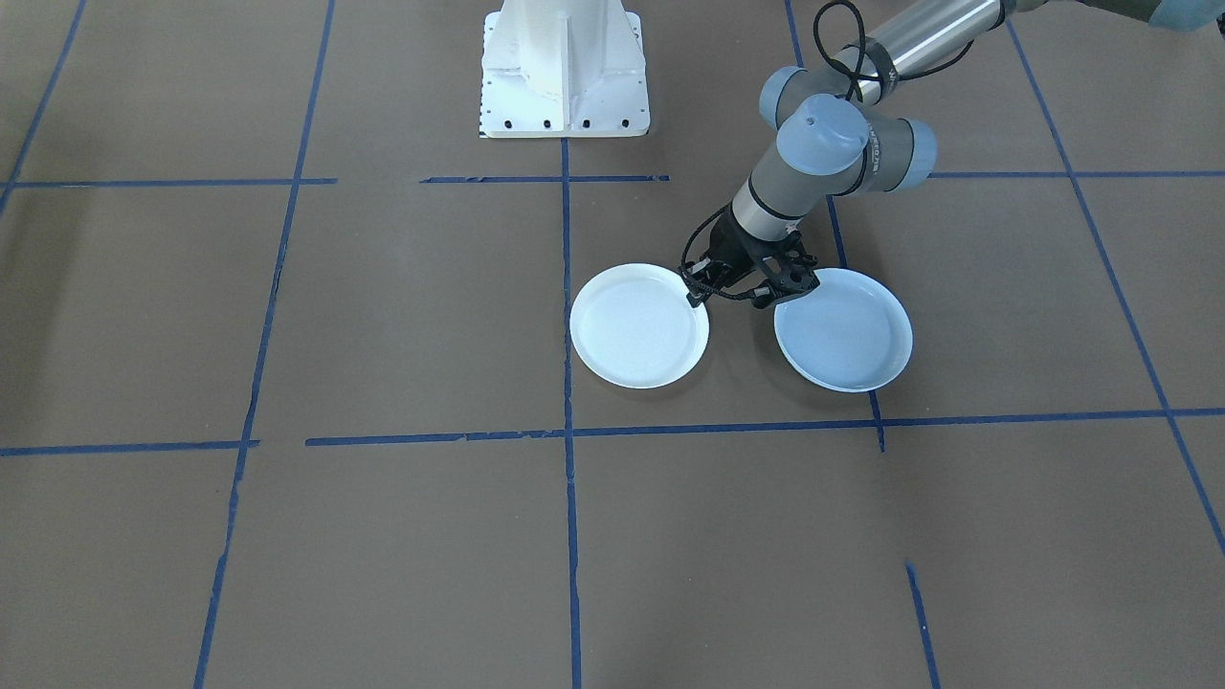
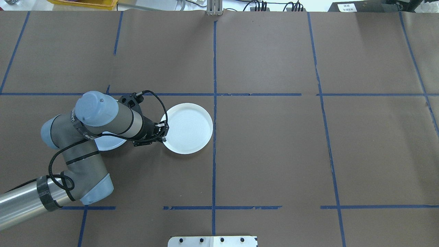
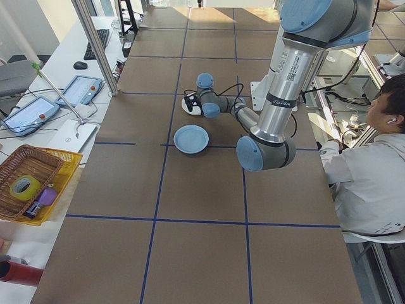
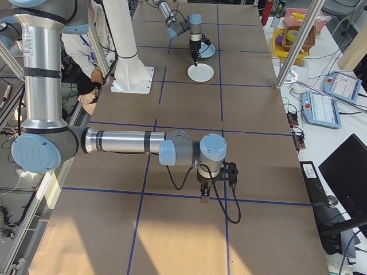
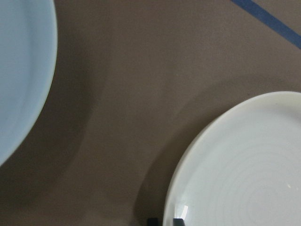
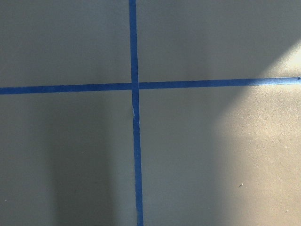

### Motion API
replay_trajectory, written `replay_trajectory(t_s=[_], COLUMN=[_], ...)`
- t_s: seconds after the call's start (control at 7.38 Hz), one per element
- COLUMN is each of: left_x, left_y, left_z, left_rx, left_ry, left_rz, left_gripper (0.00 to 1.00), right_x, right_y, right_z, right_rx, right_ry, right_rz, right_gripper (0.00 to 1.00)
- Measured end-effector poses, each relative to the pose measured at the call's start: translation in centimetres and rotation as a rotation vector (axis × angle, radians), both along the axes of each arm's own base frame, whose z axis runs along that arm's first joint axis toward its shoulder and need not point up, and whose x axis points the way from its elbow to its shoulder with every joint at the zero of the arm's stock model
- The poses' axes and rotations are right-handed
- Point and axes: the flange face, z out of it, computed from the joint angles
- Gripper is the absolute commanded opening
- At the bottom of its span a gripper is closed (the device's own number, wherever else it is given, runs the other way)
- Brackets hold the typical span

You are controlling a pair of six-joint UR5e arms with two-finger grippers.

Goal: Stack plate in center

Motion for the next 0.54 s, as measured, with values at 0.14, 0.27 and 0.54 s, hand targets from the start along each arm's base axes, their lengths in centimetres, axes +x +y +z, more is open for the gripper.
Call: replay_trajectory(t_s=[0.14,0.27,0.54], left_x=[-1.1,-3.1,-9.2], left_y=[-0.6,-1.6,-3.6], left_z=[-0.4,-0.5,1.6], left_rx=[0.040,0.087,0.163], left_ry=[0.014,0.032,0.067], left_rz=[0.002,0.012,0.075], left_gripper=[0.00,0.00,0.00], right_x=[0.0,0.0,0.0], right_y=[0.0,0.0,0.0], right_z=[0.0,0.0,0.0], right_rx=[0.000,0.001,0.001], right_ry=[0.000,0.000,-0.001], right_rz=[0.000,0.000,-0.001], right_gripper=[1.00,1.00,1.00])
